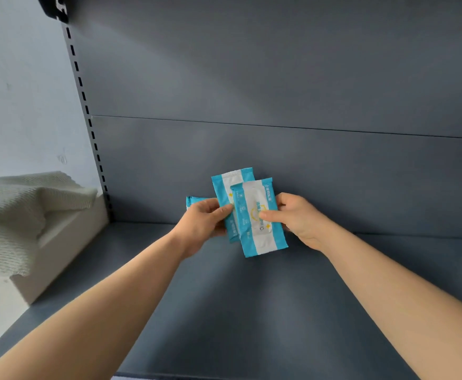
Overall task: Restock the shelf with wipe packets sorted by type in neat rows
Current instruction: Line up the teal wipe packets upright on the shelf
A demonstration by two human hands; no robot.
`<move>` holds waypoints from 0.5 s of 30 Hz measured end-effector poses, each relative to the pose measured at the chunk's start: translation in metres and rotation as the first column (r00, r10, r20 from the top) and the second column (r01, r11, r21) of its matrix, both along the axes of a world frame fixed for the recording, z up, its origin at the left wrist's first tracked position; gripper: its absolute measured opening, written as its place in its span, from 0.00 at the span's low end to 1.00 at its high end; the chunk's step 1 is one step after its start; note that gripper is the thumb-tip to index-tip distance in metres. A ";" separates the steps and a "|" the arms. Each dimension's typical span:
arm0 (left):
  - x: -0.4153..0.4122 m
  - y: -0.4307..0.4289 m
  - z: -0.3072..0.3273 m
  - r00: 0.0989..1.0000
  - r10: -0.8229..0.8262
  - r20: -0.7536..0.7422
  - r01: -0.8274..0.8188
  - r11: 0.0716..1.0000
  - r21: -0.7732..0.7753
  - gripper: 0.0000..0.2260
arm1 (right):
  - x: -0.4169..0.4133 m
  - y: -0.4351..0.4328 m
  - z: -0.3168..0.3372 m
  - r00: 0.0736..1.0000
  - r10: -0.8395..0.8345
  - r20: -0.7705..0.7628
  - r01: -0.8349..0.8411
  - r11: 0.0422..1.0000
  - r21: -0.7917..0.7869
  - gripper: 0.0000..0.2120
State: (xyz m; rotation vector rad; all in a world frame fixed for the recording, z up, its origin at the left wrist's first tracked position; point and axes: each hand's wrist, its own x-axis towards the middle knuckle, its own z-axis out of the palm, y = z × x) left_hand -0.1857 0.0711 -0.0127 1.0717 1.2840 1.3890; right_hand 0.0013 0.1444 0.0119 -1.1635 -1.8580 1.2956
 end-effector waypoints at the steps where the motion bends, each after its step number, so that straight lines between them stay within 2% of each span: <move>1: -0.003 -0.002 0.001 0.999 -0.008 0.039 0.008 1.000 -0.018 0.09 | -0.002 -0.003 0.000 1.000 -0.006 -0.006 0.006 1.000 -0.016 0.10; 7: -0.037 -0.016 0.007 1.000 0.007 0.030 -0.004 0.992 -0.123 0.09 | 0.004 -0.007 0.012 0.976 -0.182 -0.123 0.176 0.983 -0.058 0.09; 12: -0.048 -0.024 0.008 0.998 -0.057 0.037 0.062 0.985 -0.158 0.08 | 0.005 -0.013 0.014 0.979 -0.201 -0.015 0.201 0.980 -0.011 0.11; 15: -0.051 -0.026 0.005 0.996 -0.091 -0.003 0.089 0.987 -0.131 0.14 | 0.000 -0.017 0.014 0.982 -0.189 0.001 0.189 0.982 -0.016 0.10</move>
